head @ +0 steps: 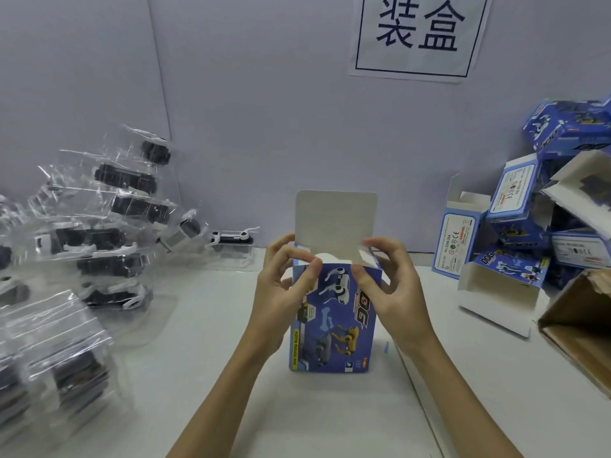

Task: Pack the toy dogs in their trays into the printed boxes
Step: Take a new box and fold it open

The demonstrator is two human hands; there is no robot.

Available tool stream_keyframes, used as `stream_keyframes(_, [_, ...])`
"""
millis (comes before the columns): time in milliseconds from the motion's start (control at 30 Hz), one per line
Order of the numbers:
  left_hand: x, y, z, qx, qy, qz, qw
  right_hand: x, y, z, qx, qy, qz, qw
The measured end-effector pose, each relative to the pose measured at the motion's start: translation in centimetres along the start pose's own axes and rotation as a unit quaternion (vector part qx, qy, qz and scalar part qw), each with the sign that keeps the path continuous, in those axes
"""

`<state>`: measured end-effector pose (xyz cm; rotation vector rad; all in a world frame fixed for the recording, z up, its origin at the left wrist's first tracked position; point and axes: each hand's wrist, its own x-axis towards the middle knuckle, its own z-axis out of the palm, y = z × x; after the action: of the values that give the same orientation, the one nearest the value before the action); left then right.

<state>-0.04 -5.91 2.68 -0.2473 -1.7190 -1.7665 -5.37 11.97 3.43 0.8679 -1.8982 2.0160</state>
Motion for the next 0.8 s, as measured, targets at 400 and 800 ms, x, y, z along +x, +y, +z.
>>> stream_keyframes(400, [0.4,0.3,-0.4,-0.005,-0.032,-0.007,0.999,0.5,-0.4,-0.9,0.043,-0.071,0.040,0.996])
stream_keyframes(800, [-0.4,-0.1,-0.3,0.058,-0.034,0.021,0.997,-0.1,-0.7,-0.3,0.090,-0.096,0.104,0.986])
